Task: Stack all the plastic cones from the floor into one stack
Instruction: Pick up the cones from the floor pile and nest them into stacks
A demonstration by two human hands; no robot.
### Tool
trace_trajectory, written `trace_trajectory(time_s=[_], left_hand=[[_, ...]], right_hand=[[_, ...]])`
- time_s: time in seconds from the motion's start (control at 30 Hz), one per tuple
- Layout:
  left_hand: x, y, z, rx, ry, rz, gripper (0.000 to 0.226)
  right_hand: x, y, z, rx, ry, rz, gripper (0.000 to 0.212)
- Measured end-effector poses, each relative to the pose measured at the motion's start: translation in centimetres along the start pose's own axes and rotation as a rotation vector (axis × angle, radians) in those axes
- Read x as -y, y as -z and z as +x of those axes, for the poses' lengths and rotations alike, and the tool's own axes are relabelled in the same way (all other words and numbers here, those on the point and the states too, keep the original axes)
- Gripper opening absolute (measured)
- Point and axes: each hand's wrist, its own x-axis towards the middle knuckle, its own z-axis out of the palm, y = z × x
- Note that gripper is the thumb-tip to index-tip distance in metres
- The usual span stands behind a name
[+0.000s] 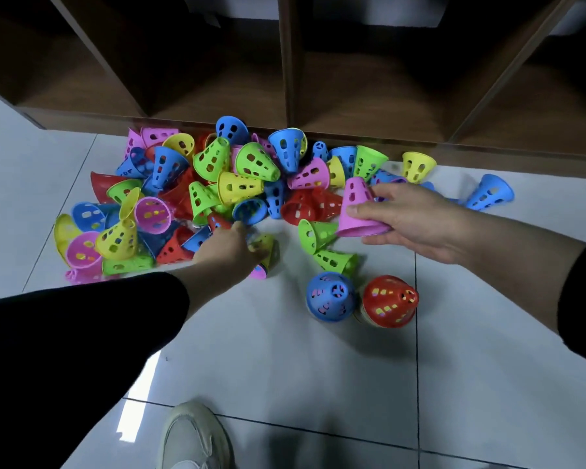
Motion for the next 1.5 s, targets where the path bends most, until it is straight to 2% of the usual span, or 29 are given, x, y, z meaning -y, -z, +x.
trace_trajectory(time_s=[0.07, 0.13, 0.23, 0.37, 0.43, 0.5, 0.57, 0.67, 0.73, 0.77, 0.83, 0.9, 0.97, 1.03, 1.2, 1.4, 1.5], left_hand=[[-0.2, -0.9, 0.4, -0.052, -0.015, 0.009, 0.053], [-0.9, -1.2, 0.7, -0.106, -0.070, 0.034, 0.042], [-1.8, -2.0, 0.8, -0.156, -0.214, 0.223, 0.038], [-1.6, -3.6, 1.0, -0.034, -0.200, 0.496, 0.054], [-1.1, -4.2, 1.3, 0.009, -0.174, 0.460, 0.061], [-0.9, -4.6, 1.7, 0.011, -0.163, 0.357, 0.068], [-1.0, -4.5, 1.5, 0.010, -0.155, 0.199, 0.065], [-2.0, -3.0, 0.1, 0.095, -0.102, -0.336, 0.053], [-2.8, -1.0, -1.7, 0.170, -0.081, -0.749, 0.038], [-3.1, 0.1, -2.8, 0.184, -0.109, -0.882, 0.035], [-3.7, 2.5, -5.6, 0.150, -0.217, -1.040, 0.033], [-4.3, 4.5, -8.7, 0.073, -0.345, -1.123, 0.037], [-5.0, 5.5, -11.6, 0.068, -0.475, -1.186, 0.042], [-5.7, 5.1, -13.7, 0.097, -0.576, -1.139, 0.048], [-6.6, 0.8, -14.1, 0.094, -0.653, -0.734, 0.051], [-6.4, -2.1, -11.1, 0.074, -0.580, -0.567, 0.051], [-5.9, -2.3, -10.5, 0.140, -0.614, -0.558, 0.062]], right_hand=[[-0.2, 0.0, 0.3, 0.005, 0.002, 0.016, 0.058], [-0.3, -0.2, 0.4, 0.009, 0.002, 0.012, 0.055], [-0.4, -0.5, 0.3, 0.019, 0.005, 0.004, 0.045], [-0.6, -0.5, -0.5, 0.010, 0.010, 0.032, 0.048], [-0.9, -0.3, -1.0, 0.004, 0.014, 0.040, 0.052], [-1.3, 0.1, -1.5, 0.008, 0.022, 0.053, 0.046], [-1.7, 0.6, -2.2, 0.001, 0.048, 0.074, 0.027], [-2.0, 1.1, -3.9, -0.041, 0.130, 0.121, 0.020], [-2.2, 1.0, -5.4, -0.073, 0.207, 0.121, 0.025], [-2.3, 0.8, -6.2, -0.096, 0.251, 0.106, 0.029], [-2.9, 0.5, -8.1, -0.142, 0.346, 0.067, 0.041], [-3.9, 0.0, -10.2, -0.155, 0.420, 0.011, 0.051], [-5.3, -0.5, -12.1, -0.143, 0.460, -0.085, 0.055], [-6.9, -1.1, -13.3, -0.156, 0.476, -0.215, 0.052], [-9.1, -1.6, -13.2, -0.251, 0.412, -0.590, 0.047], [-9.6, -0.6, -10.7, -0.233, 0.276, -0.675, 0.042], [-10.2, -0.2, -10.4, -0.170, 0.278, -0.608, 0.052]])
